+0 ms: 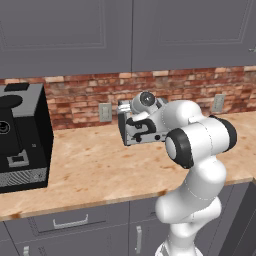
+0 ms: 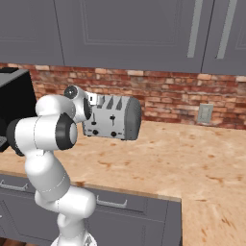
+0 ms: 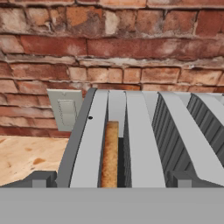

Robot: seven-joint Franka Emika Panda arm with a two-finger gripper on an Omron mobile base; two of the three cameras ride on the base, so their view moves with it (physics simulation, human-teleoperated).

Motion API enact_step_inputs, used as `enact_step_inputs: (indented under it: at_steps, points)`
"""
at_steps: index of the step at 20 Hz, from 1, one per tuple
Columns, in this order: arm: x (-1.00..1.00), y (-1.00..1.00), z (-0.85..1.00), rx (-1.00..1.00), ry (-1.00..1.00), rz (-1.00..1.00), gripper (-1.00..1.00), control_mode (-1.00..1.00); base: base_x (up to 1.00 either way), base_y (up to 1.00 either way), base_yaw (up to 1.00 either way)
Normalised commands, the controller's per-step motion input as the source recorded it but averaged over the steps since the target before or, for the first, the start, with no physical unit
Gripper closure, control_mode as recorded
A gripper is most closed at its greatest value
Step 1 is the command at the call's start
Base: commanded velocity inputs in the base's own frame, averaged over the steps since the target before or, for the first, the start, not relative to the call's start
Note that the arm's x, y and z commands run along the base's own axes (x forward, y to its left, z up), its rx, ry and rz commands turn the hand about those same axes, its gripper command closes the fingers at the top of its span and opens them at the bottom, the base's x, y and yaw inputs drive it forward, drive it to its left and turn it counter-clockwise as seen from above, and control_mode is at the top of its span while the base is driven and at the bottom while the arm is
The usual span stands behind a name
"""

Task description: Start the toaster. Once the lever pops up, take the bread to the plate on the dining counter.

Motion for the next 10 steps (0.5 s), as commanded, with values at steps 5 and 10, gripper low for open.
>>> enact_step_inputs:
  at_steps: [5,10]
  points:
    - [0.0,0.0,0.0,0.0,0.0,0.0,-1.0,-1.0,0.0,0.0,0.0]
    - [0.0,0.0,0.0,0.0,0.0,0.0,-1.0,-1.0,0.0,0.0,0.0]
